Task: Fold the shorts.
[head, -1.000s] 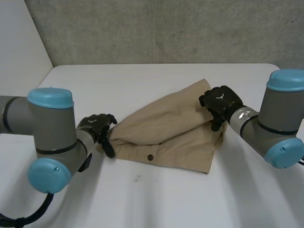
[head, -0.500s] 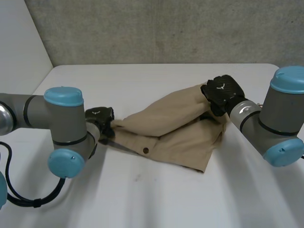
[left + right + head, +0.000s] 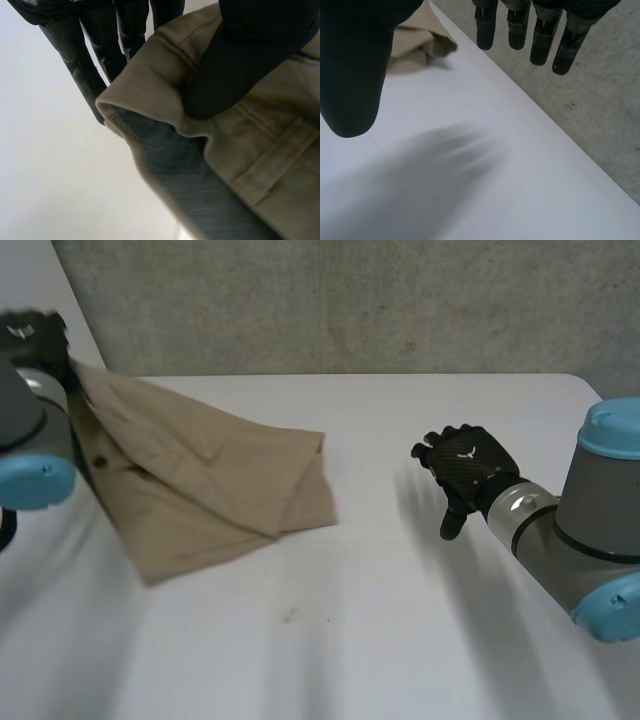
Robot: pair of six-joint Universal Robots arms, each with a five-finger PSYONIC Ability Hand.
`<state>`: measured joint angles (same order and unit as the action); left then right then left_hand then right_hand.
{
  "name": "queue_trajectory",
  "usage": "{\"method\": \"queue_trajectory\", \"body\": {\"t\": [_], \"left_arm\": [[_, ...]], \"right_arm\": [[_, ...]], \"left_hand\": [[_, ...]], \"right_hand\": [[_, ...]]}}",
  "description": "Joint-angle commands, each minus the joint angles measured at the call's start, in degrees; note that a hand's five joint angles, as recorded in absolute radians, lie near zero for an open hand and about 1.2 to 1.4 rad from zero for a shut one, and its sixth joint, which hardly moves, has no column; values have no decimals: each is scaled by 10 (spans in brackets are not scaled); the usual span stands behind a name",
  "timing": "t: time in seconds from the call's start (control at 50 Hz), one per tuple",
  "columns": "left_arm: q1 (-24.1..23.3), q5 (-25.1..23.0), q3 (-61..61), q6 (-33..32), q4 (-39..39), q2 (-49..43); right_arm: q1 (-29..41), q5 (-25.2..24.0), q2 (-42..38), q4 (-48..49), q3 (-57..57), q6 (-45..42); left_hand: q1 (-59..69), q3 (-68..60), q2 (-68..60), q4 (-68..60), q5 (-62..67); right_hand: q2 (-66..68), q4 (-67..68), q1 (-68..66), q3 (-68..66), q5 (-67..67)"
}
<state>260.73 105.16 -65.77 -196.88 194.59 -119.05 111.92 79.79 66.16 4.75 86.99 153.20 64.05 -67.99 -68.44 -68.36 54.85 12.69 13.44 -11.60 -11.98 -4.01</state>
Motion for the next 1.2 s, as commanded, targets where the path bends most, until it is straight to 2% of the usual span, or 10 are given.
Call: {"method": "queue_trajectory", "body": {"t": [0.02, 0.28, 0.46, 0.5, 0.54, 0.58, 0.78, 0.96, 1.04, 1.2], "left_arm": [[-55, -49, 56, 6, 44, 14], [-310, -192, 54, 12, 127, -62], [-390, -320, -50, 10, 116, -93], [-397, -349, -69, 7, 112, -88], [-405, -379, -83, 4, 105, -84], [-406, -386, -88, 4, 98, -80], [-337, -381, -127, -1, 4, 23], [-296, -359, -240, 1, -12, 162], [-262, -288, -269, 3, -13, 196], [-201, -121, -301, 8, -11, 203]], "right_arm": [[-1, -1, 2, 6, 19, 5], [-60, 5, 25, 29, 31, 46], [-124, 19, 38, 27, -6, 46], [-134, 19, 38, 25, -16, 46], [-137, 19, 38, 24, -19, 46], [-138, 16, 38, 23, -23, 43], [-138, -13, 38, -8, -31, 25], [-104, -144, 73, -93, -26, -12], [-37, -182, 73, -110, -24, -19], [79, -177, 1, -77, -58, -17]], "left_hand": [[159, -120, -116, -116, 152], [159, -120, -116, -116, 152], [143, -104, -99, -100, 135], [-9, 49, 53, 52, -17], [-322, 361, 366, 365, -330], [-459, 498, 503, 502, -467], [-511, 551, 555, 555, -519], [-520, 559, 564, 563, -528], [-517, 556, 560, 560, -524], [-522, 561, 565, 565, -529]], "right_hand": [[-27, -34, 16, 20, 40], [-27, -34, 16, 20, 40], [-27, -34, 16, 20, 40], [-27, -34, 16, 20, 40], [-27, -34, 16, 20, 40], [-27, -34, 16, 20, 40], [-27, -34, 16, 20, 40], [-27, -34, 16, 20, 40], [19, 12, -30, -26, -6], [53, 45, -64, -60, -40]]}}
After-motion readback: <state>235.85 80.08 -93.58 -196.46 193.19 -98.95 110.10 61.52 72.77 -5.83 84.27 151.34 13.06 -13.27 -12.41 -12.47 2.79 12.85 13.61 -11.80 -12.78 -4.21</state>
